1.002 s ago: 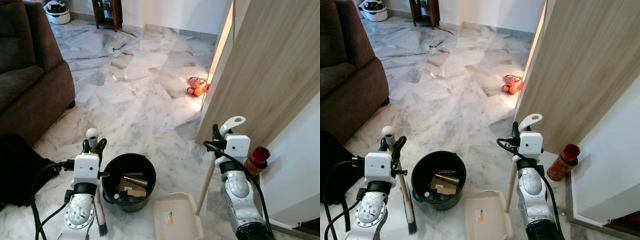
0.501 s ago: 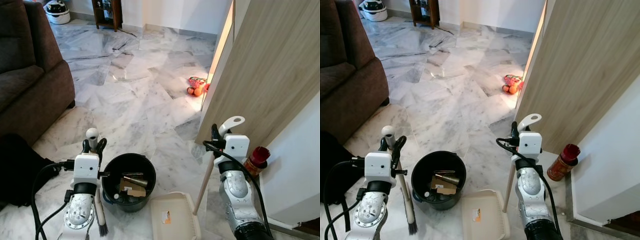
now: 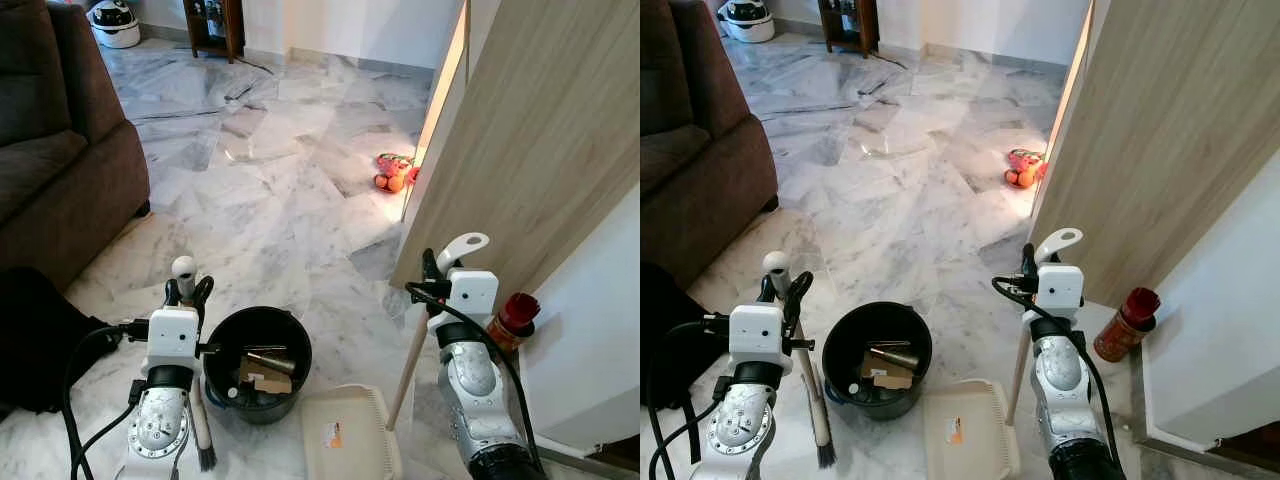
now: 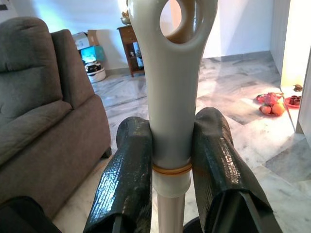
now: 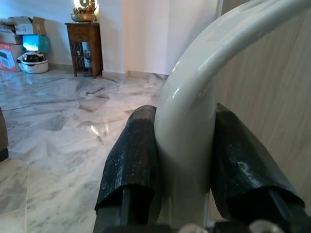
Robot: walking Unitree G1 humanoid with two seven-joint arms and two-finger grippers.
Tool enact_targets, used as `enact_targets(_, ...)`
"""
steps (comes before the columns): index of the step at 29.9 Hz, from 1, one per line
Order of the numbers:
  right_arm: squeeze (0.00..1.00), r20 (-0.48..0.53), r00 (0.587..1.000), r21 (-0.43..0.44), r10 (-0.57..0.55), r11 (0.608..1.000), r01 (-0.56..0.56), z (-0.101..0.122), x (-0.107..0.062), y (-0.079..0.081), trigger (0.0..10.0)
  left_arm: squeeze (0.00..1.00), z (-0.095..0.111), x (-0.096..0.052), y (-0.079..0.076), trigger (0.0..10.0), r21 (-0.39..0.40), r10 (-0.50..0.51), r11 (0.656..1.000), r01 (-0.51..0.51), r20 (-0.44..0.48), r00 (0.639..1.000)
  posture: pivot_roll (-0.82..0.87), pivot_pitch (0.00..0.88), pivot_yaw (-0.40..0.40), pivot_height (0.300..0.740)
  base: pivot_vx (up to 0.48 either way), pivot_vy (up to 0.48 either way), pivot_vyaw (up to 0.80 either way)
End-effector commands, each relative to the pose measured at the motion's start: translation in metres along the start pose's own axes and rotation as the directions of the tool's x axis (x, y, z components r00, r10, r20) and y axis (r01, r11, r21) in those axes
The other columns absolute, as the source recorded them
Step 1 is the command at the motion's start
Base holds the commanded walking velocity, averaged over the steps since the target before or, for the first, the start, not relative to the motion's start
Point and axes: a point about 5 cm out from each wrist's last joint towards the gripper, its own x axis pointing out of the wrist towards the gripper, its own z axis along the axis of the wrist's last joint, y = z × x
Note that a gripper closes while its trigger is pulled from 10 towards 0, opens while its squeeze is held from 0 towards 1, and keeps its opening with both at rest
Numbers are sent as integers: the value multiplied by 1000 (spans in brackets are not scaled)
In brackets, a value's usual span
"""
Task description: Sweep floor
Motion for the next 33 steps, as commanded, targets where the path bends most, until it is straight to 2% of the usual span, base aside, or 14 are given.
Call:
enact_targets(1, 0, 21, 1000, 12, -13, 1000, 12, 3, 2, -2, 10000, 0, 3, 1, 1, 10000, -9, 9, 1000, -8, 23, 1000, 118, 92, -59, 740, -262, 0, 0)
enact_targets(33, 0, 14, 1000, 27, -3, 1000, 2, 1, 3, 1, 10000, 0, 2, 1, 0, 10000, -11, 12, 1000, -11, 25, 1000, 120, 85, -62, 740, -269, 0, 0)
